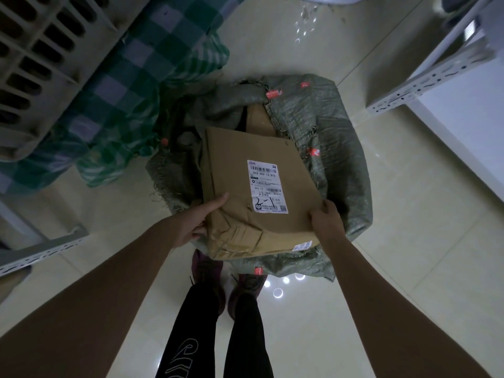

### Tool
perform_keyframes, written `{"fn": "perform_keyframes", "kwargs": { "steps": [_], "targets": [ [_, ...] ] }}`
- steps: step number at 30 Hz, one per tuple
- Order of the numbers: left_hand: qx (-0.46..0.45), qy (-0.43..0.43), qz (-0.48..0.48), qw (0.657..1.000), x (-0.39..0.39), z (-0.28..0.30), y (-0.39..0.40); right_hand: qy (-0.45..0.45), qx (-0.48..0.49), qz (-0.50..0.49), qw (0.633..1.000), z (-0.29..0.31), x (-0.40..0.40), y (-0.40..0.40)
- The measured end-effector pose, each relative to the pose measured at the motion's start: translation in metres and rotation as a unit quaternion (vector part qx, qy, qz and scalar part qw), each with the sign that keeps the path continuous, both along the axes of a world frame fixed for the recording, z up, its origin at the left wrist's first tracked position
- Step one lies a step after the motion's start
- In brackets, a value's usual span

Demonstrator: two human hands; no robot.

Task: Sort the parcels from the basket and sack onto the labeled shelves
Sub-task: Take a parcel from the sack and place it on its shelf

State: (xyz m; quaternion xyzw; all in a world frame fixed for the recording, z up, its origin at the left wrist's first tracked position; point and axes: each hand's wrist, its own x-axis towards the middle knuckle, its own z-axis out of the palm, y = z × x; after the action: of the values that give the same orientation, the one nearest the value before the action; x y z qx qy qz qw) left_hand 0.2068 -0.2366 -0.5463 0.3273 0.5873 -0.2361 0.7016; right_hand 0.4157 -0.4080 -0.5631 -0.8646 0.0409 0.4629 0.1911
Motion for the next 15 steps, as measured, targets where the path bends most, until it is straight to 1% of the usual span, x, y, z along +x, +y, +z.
{"fn": "perform_keyframes", "kwargs": {
  "steps": [2,3,5,6,7,9,11,12,13,14,15],
  "targets": [
    [0.005,0.005,-0.021,1.0,0.003,0.007,-0.004,0.008,-0.002,0.014,1.0,0.002,0.004,-0.001],
    [0.011,0.006,-0.018,1.0,0.004,0.009,-0.006,0.007,-0.014,0.044,0.999,0.003,0.005,0.0],
    [0.033,0.007,-0.004,0.999,0.011,0.018,-0.012,-0.008,-0.036,0.139,0.99,0.011,0.001,0.003],
    [0.055,0.008,-0.002,0.998,0.014,0.023,-0.016,-0.001,-0.019,0.18,0.984,0.015,-0.004,0.007],
    [0.084,0.011,-0.008,0.996,0.019,0.028,-0.02,0.026,0.013,0.203,0.979,0.02,-0.011,0.013],
    [0.154,0.019,-0.038,0.987,0.027,0.035,-0.024,0.093,0.081,0.197,0.973,0.032,-0.025,0.027],
    [0.224,0.033,-0.075,0.971,0.036,0.041,-0.023,0.119,0.145,0.117,0.975,0.041,-0.031,0.041],
    [0.247,0.042,-0.097,0.963,0.041,0.048,-0.019,0.109,0.171,0.082,0.976,0.047,-0.03,0.047],
    [0.274,0.043,-0.129,0.952,0.046,0.054,-0.016,0.084,0.198,0.07,0.974,0.053,-0.027,0.051],
    [0.299,0.042,-0.167,0.939,0.049,0.06,-0.011,0.044,0.22,0.087,0.971,0.061,-0.023,0.054],
    [0.324,0.03,-0.208,0.922,0.054,0.068,-0.005,-0.012,0.231,0.13,0.964,0.07,-0.017,0.056]
  ]
}}
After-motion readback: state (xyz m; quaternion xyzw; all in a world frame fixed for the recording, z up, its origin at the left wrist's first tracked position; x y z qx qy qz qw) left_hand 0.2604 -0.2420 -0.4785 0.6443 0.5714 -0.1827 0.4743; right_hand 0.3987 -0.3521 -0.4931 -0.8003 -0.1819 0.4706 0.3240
